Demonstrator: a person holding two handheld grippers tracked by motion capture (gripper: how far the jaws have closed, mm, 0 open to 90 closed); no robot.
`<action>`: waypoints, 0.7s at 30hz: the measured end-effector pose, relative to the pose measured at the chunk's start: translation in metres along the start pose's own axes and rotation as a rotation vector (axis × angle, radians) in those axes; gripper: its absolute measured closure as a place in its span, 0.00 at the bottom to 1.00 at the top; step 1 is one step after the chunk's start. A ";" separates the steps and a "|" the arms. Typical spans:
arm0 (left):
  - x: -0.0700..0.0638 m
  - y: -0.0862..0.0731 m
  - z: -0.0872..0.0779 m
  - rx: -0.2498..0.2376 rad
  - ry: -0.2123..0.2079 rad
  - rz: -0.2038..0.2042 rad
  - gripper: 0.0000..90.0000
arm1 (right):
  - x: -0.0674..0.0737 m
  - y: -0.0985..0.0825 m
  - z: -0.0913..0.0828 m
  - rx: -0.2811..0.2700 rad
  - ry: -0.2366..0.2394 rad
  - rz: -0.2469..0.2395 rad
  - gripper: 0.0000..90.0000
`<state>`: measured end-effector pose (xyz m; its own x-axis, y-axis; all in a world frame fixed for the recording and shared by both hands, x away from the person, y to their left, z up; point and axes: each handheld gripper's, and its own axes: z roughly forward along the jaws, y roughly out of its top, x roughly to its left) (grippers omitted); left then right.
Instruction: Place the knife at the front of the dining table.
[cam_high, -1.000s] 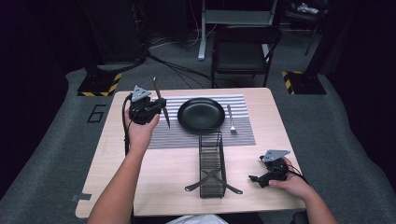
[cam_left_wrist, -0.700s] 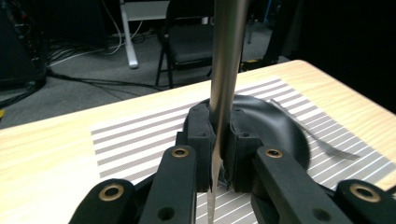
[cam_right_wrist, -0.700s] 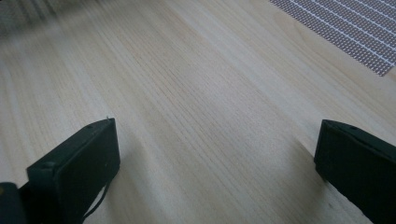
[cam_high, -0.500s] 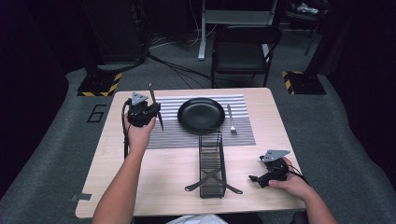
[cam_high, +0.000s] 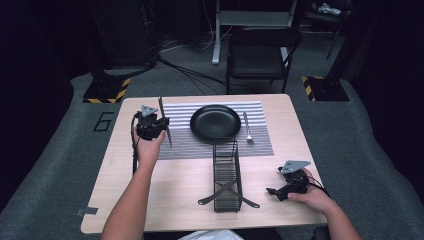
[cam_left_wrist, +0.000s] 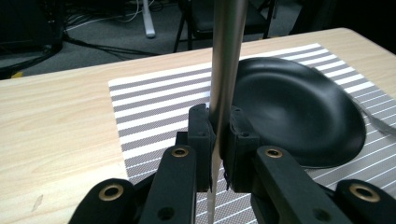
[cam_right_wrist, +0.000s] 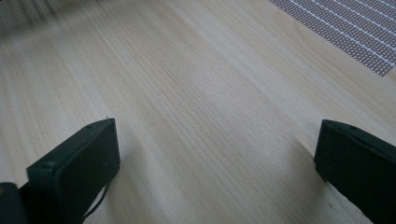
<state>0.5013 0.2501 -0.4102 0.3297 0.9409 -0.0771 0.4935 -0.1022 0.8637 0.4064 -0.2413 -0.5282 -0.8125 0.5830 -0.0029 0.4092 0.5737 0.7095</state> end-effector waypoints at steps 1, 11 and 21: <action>0.000 0.000 0.001 0.000 0.000 -0.003 0.92 | 0.000 0.000 0.000 0.000 0.000 0.000 0.00; 0.005 -0.004 0.018 0.045 0.016 -0.012 0.92 | 0.000 0.000 0.000 0.000 0.000 0.000 0.00; 0.011 -0.002 0.037 0.045 0.012 -0.051 0.92 | 0.000 0.000 0.000 0.000 0.000 0.000 0.00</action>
<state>0.5337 0.2488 -0.4310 0.2936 0.9491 -0.1139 0.5450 -0.0683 0.8356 0.4064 -0.2412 -0.5282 -0.8121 0.5834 -0.0028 0.4094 0.5734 0.7097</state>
